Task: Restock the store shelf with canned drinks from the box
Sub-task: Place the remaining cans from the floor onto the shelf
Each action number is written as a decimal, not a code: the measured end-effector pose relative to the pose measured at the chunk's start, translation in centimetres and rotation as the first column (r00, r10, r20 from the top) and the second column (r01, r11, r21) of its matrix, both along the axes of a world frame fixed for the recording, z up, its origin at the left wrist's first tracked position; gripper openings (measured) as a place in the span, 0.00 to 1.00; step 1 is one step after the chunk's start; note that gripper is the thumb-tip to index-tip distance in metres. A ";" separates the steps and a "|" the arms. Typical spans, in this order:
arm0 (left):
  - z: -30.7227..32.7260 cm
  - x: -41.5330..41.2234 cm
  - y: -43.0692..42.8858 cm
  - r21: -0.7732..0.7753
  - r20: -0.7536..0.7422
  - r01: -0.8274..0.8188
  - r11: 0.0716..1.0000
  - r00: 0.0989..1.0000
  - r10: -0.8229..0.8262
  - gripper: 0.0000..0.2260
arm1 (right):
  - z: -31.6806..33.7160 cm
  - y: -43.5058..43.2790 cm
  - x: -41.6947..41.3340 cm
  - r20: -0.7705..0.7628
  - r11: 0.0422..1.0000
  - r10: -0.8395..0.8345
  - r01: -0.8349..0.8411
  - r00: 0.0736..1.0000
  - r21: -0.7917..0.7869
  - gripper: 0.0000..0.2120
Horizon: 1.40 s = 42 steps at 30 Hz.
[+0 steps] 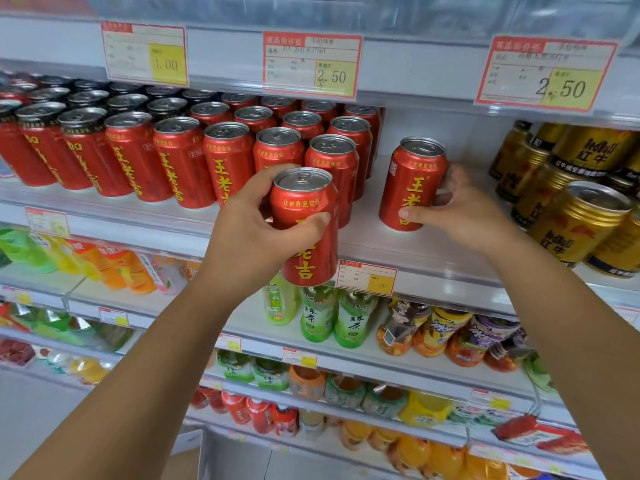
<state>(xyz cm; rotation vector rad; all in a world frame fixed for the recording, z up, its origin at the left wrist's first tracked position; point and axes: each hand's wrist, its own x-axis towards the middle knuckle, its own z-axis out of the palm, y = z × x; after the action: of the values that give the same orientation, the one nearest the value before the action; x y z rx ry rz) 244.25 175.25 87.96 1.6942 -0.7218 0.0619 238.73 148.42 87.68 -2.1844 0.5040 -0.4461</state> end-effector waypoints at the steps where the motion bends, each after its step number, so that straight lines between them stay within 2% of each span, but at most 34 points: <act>1: -0.1 0.0 0.0 -0.002 0.002 0.000 1.000 1.000 0.000 0.26 | 0.1 -0.2 0.4 -0.008 0.999 -0.017 0.017 1.000 -0.033 0.40; 6: -0.5 -0.1 -0.1 -0.025 0.006 -0.004 1.000 1.000 0.005 0.27 | 0.5 -1.9 3.8 -0.023 0.994 -0.057 0.055 0.998 -0.090 0.40; 17: -0.4 -0.1 -0.9 -0.048 0.034 0.015 0.999 0.999 -0.013 0.25 | -1.5 -6.5 10.9 0.096 0.983 -0.149 0.159 0.984 -0.096 0.39; 28: -0.4 -0.1 -0.6 -0.043 0.018 0.010 0.999 1.000 -0.009 0.25 | -2.6 -7.7 14.3 0.155 0.964 -0.217 0.236 0.964 -0.122 0.34; 35: -0.2 -0.6 -0.9 -0.024 0.014 0.036 0.999 0.999 -0.036 0.24 | -2.3 -8.0 14.4 0.086 0.975 -0.182 0.191 0.980 -0.114 0.38; 39: -0.2 -1.0 -1.3 -0.020 0.027 0.059 0.998 0.998 -0.058 0.25 | -2.1 -7.1 12.5 -0.050 0.982 -0.151 0.144 0.987 -0.118 0.45; 41: 0.0 -1.2 -1.5 -0.030 0.019 0.066 0.997 0.998 -0.066 0.25 | -0.7 -5.4 10.5 -0.102 0.978 -0.144 0.125 0.984 -0.169 0.43; 42: 0.2 -1.2 -1.7 -0.035 0.015 0.076 0.997 0.997 -0.075 0.25 | 0.1 -4.4 9.1 -0.078 0.976 -0.125 0.109 0.989 -0.186 0.39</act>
<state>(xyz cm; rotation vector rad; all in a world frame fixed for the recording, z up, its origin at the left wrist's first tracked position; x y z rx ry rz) 243.00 173.57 88.13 1.6326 -0.7901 0.0334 247.81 144.01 87.76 -2.3660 0.6666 -0.4754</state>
